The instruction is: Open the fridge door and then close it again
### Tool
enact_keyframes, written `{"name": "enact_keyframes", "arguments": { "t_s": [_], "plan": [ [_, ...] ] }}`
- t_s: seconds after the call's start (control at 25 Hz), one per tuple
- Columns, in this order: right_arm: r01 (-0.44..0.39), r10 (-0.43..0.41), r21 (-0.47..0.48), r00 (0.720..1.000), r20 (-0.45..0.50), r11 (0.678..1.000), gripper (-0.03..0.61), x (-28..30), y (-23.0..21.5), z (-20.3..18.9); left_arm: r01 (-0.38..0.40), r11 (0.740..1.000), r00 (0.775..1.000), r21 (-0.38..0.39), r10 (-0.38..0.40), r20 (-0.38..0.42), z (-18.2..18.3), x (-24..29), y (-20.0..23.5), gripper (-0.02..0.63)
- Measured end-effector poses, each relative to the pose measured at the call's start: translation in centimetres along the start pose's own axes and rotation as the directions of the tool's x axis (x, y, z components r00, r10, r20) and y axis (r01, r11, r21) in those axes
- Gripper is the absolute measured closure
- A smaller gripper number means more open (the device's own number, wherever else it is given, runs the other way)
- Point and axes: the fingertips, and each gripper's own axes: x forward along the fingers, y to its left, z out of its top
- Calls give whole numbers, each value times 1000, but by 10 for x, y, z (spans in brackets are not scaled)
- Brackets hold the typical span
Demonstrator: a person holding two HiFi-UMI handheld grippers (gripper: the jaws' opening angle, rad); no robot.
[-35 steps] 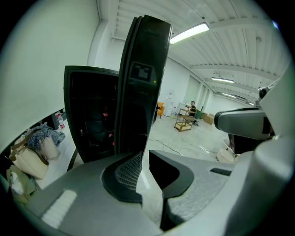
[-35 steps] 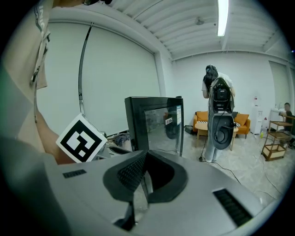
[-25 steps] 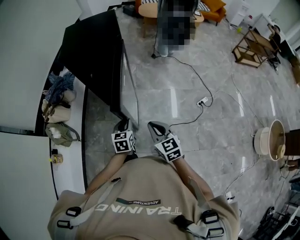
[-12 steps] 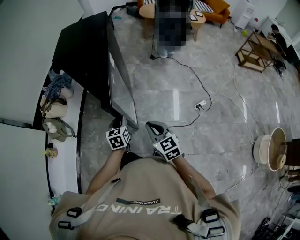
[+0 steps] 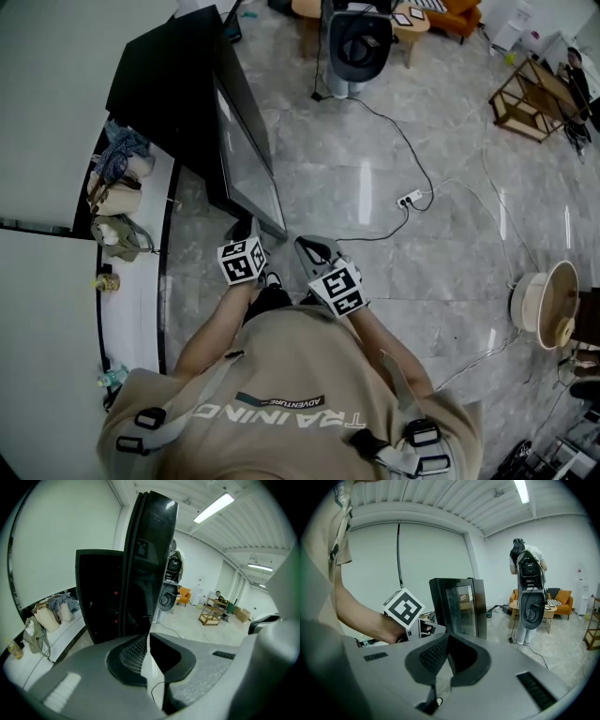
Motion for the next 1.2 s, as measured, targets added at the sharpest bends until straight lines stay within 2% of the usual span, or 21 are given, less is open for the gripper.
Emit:
{"name": "enact_keyframes", "arguments": {
  "t_s": [0.16,0.28,0.68,0.84,1.0,1.2],
  "plan": [
    [15,-15,8,1000,-10,1000,583,4,1,3,29,999,999,17,-29,-24,-3,1,-4,594],
    [39,-38,10,999,-24,999,583,8,5,5,57,998,998,2,-57,-36,-5,0,-3,607],
    [136,-133,38,989,-69,990,583,18,16,1,163,987,986,0,-163,-44,-2,3,-10,611],
    [139,-137,28,987,-82,990,583,20,18,1,163,987,985,5,-163,-49,-6,2,-13,611],
    [140,-139,10,988,-73,990,583,26,8,7,137,989,990,51,-134,-51,-6,3,-13,611],
    [92,-92,6,994,-55,996,583,27,0,9,92,995,995,30,-91,-49,-6,5,-14,611]
  ]
}}
